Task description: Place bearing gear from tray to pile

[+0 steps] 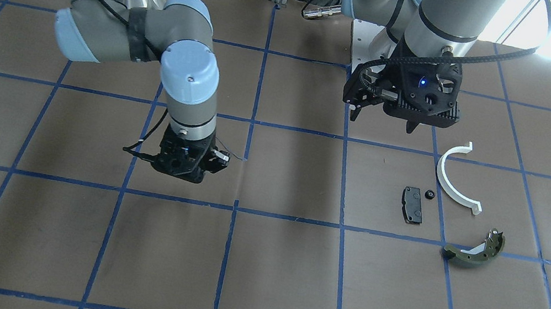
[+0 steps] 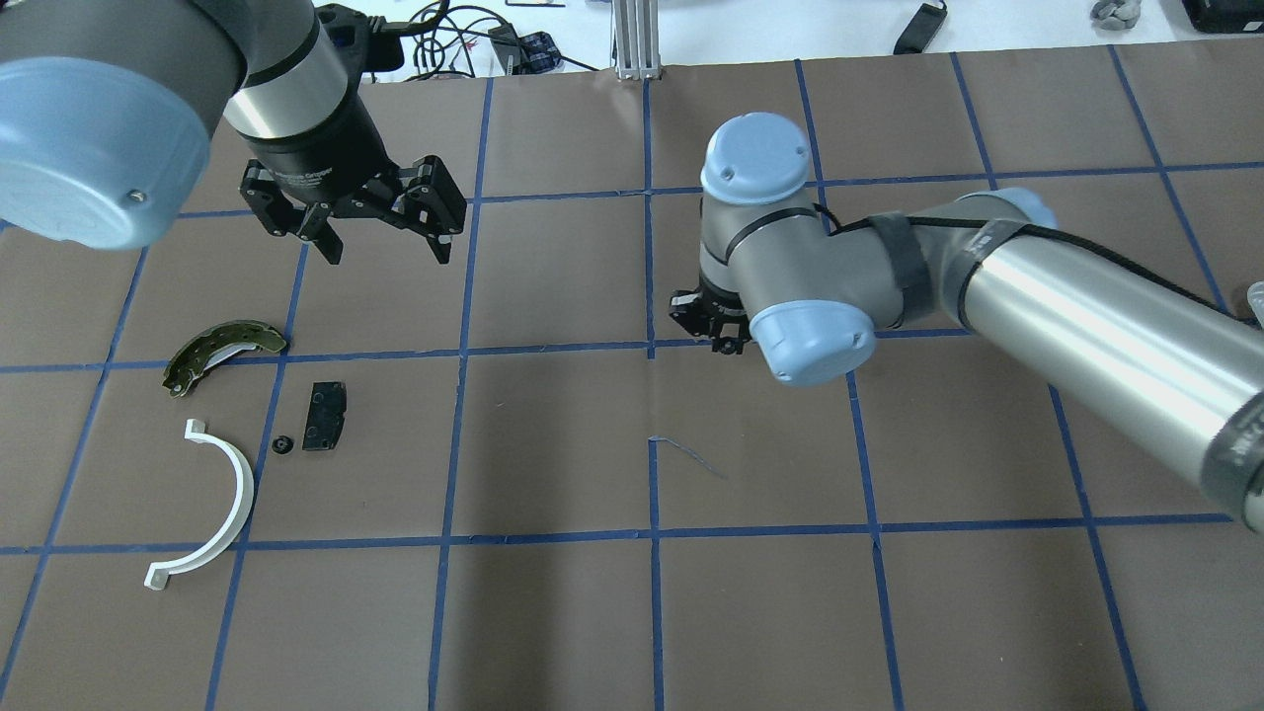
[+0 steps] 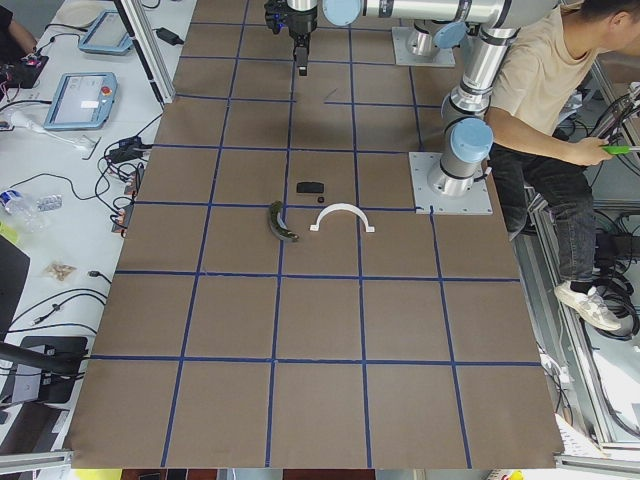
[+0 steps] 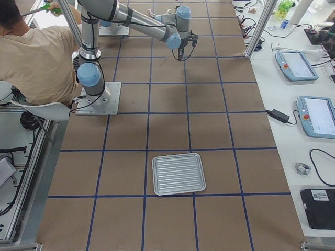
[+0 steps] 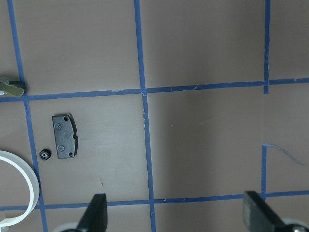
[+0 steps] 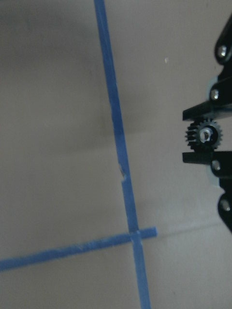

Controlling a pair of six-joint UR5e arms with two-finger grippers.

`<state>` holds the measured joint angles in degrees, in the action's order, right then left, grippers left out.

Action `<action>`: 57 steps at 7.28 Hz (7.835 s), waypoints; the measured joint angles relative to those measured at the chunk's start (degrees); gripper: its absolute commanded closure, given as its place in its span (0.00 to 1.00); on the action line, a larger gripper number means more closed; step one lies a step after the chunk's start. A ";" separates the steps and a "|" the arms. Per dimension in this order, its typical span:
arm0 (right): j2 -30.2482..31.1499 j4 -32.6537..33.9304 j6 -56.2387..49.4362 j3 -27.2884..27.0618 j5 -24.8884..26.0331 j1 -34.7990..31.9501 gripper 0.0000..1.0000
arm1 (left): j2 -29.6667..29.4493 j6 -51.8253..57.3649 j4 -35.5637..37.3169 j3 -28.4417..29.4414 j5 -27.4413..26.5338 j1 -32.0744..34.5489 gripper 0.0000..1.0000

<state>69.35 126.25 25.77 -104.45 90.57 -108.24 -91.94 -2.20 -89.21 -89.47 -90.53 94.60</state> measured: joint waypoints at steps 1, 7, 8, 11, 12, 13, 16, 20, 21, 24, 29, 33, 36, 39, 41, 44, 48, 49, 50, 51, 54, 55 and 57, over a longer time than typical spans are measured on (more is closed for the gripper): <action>-1.51 1.75 1.55 -0.01 -1.20 -3.02 0.86 | 0.08 0.06 0.00 -0.04 -0.01 -0.03 0.00; -3.13 4.55 0.71 0.19 -3.27 -4.08 0.00 | 0.39 0.44 -0.02 -0.42 -0.06 -0.12 0.00; -2.10 4.04 -1.16 0.72 -1.63 -2.33 0.00 | 0.45 0.44 -0.01 -0.51 -0.05 -0.12 0.00; 4.09 -3.45 -16.88 1.98 0.34 9.39 0.00 | -0.05 0.13 0.00 -0.85 -0.08 -0.11 0.00; 6.56 -8.36 -21.57 3.83 0.16 13.49 0.00 | -0.71 -0.71 0.24 -0.97 -0.07 0.07 0.00; 8.35 -15.23 -24.12 7.64 0.06 15.88 0.00 | -1.74 -2.68 1.38 -1.02 0.20 0.88 0.00; 11.25 -37.24 -25.14 23.17 -0.47 17.23 0.00 | -6.11 -13.77 6.60 -1.73 0.59 9.95 0.00; 17.07 -42.40 -30.35 24.49 -0.59 17.70 0.00 | -15.45 -18.23 25.11 -9.53 0.73 16.80 0.00; 17.27 -41.39 -32.04 23.12 -0.74 17.73 0.00 | -17.00 -18.52 28.17 -11.52 0.73 17.43 0.00; 17.90 -39.55 -32.90 18.18 -0.70 17.58 0.00 | -20.57 -19.06 30.74 -14.01 0.70 18.98 0.00; 19.23 -36.70 -29.12 15.66 -0.40 17.59 0.00 | -26.20 -21.91 39.59 -14.14 0.47 20.81 0.05; 20.71 -36.36 -25.65 13.11 -0.49 17.67 0.00 | -27.17 -21.02 42.38 -14.20 -0.03 21.31 0.26; 21.23 -36.08 -25.65 12.21 -0.50 17.56 0.00 | -26.46 -21.14 42.61 -14.57 -0.08 21.33 0.32; 21.39 -35.99 -25.74 12.08 -0.48 17.61 0.00 | -26.15 -21.99 42.61 -15.13 -0.22 21.43 0.32; 21.43 -36.02 -25.77 11.99 -0.48 17.62 0.00 | -26.09 -22.04 42.59 -15.38 -0.21 21.42 0.37; 21.52 -35.99 -25.85 11.76 -0.48 17.65 0.00 | -26.18 -21.96 42.62 -15.40 -0.20 21.36 0.48; 21.53 -35.99 -25.94 11.69 -0.43 17.71 0.00 | -25.89 -21.89 42.61 -15.38 -0.23 21.24 1.00; 21.53 -35.98 -25.95 11.68 -0.41 17.71 0.00 | -25.66 -21.90 42.57 -15.38 -0.25 21.13 1.00; 21.53 -35.99 -25.94 11.69 -0.41 17.71 0.00 | -25.45 -21.94 42.55 -15.35 -0.25 21.04 1.00; 21.53 -35.99 -25.90 11.69 -0.45 17.71 0.00 | -25.02 -21.88 42.35 -15.32 -0.30 20.91 1.00; 21.54 -35.99 -25.86 11.67 -0.43 17.71 0.00 | -20.37 -16.76 33.48 -16.00 -0.30 17.35 1.00; 21.54 -35.99 -25.88 11.68 -0.41 17.71 0.00 | -17.65 -11.12 30.65 -17.84 -1.51 14.85 1.00; 21.53 -35.99 -25.90 11.71 -0.40 17.75 0.00 | -11.80 4.84 29.25 -24.11 -4.45 6.33 1.00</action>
<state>90.88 90.26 -0.13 -92.73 90.18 -90.49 -103.74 2.64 -59.95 -113.58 -94.98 100.93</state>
